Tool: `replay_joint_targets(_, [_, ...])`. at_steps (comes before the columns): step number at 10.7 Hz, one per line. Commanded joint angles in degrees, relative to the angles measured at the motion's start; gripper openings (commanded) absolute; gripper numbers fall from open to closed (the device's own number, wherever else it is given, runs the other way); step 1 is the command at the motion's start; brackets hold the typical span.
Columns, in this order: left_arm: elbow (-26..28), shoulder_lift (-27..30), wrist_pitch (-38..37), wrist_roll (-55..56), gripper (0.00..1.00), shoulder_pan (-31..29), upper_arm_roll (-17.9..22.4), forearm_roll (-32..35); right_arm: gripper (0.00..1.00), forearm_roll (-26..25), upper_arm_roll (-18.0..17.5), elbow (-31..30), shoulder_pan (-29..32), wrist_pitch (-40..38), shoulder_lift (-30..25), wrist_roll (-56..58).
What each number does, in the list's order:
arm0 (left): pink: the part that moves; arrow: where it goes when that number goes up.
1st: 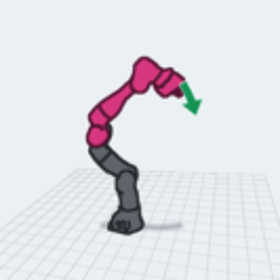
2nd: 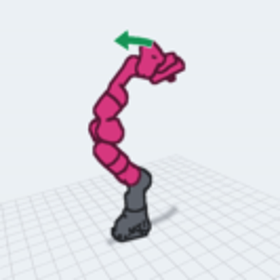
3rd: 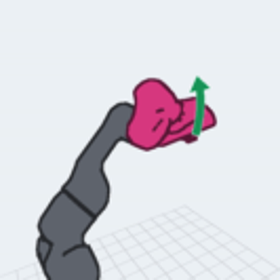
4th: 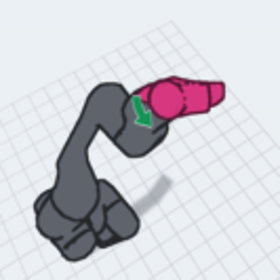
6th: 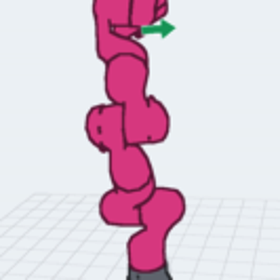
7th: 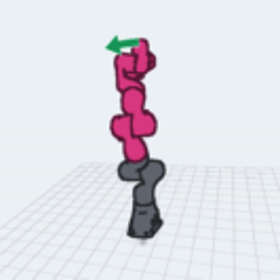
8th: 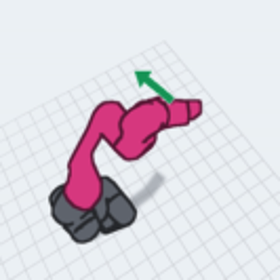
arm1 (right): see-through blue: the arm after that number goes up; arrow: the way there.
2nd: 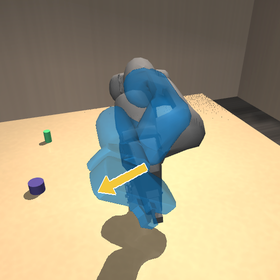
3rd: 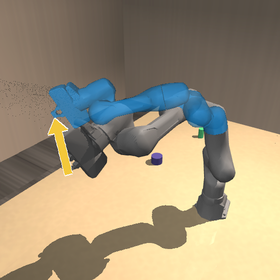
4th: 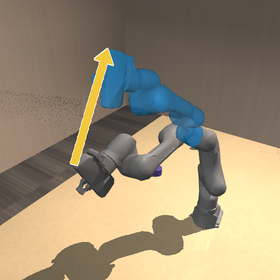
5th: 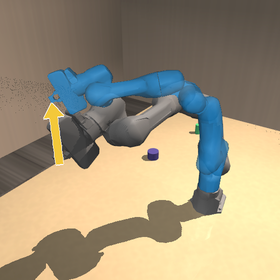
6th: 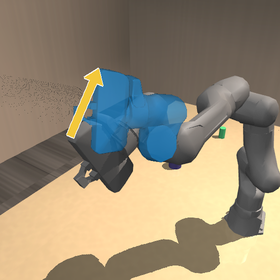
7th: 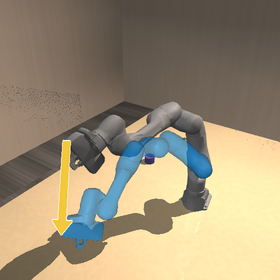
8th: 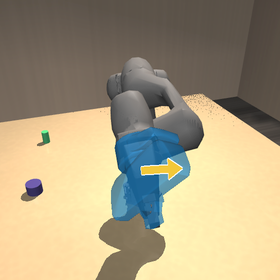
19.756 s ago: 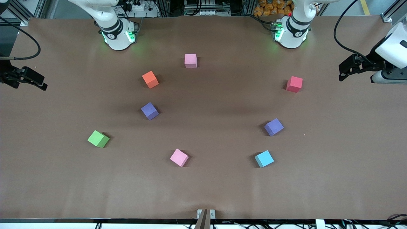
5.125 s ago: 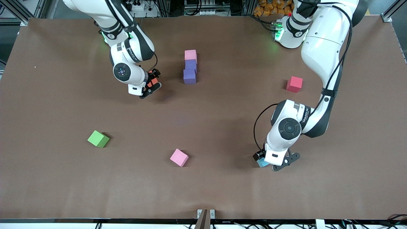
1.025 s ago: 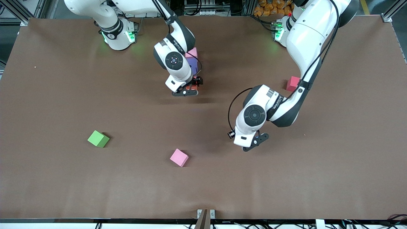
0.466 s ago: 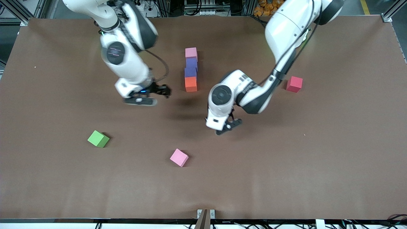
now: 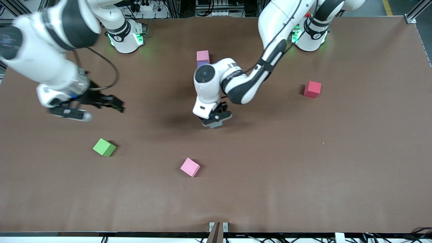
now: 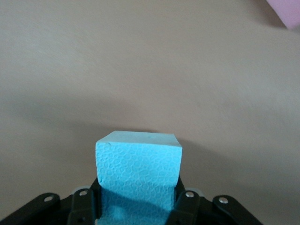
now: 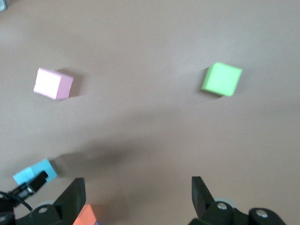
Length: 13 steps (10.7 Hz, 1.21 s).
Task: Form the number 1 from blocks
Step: 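Place cyan below orange with the left gripper while the right gripper retracts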
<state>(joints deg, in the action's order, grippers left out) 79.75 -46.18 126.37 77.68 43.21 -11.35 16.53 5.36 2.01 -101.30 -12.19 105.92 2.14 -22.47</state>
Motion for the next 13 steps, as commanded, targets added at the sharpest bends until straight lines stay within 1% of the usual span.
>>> replay_joint_targets(1, [-0.21,-0.49,2.47,1.25,0.0,2.39,0.98,1.93,1.0,-2.45,-1.21,3.12,3.12,-1.41,0.85,1.8])
replay_joint_targets(2, [0.05,-0.66,2.47,1.25,0.0,2.75,0.9,1.93,1.0,-2.37,-1.74,3.56,5.75,-1.59,0.59,4.86])
replay_joint_targets(4, [0.49,-1.01,2.47,1.16,0.0,4.68,0.81,2.19,1.0,-2.54,-4.02,7.23,10.75,-7.27,0.84,11.89])
replay_joint_targets(5, [1.45,-0.75,2.47,1.25,0.0,5.3,0.63,1.93,1.0,-2.98,-4.99,8.82,12.44,-8.69,0.85,13.14])
replay_joint_targets(7, [2.25,-0.75,2.47,1.25,0.0,5.56,0.37,1.93,1.0,-3.68,-5.08,11.02,14.02,-10.99,1.11,14.11])
replay_joint_targets(9, [4.44,-0.14,2.47,1.16,0.0,6.09,-0.07,1.84,1.0,-3.86,-5.0,12.0,15.43,-11.08,1.29,17.63])
replay_joint_targets(11, [4.8,-0.05,2.47,1.16,0.0,6.09,-0.69,1.84,1.0,-3.86,-4.91,13.92,16.41,-11.08,1.72,17.63])
replay_joint_targets(13, [4.89,0.04,2.47,1.16,0.0,6.09,-1.39,1.84,1.0,-5.17,-4.12,14.98,16.23,-11.08,1.73,17.72])
